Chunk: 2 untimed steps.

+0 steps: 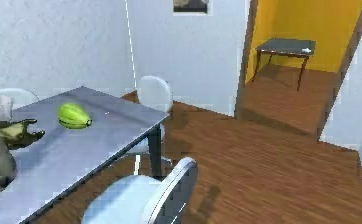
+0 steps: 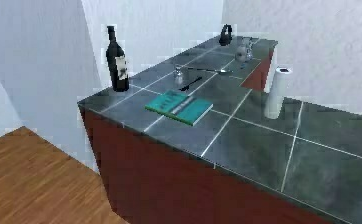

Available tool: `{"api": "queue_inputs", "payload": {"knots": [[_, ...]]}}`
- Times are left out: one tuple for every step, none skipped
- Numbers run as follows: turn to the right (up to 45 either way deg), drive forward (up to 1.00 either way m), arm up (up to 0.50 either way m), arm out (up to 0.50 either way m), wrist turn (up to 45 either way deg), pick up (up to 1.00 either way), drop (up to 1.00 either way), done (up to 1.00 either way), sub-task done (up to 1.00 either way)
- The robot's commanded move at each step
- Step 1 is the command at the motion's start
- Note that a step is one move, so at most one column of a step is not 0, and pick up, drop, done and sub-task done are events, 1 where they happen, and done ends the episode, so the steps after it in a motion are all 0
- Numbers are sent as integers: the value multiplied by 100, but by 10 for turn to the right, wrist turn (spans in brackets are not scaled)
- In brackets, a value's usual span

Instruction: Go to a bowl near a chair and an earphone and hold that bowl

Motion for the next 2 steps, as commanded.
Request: {"api": "queue_inputs", "payload": {"knots": [[420,0,0,0,0,0,0,0,0],[0,75,0,0,0,0,0,0,0]]}}
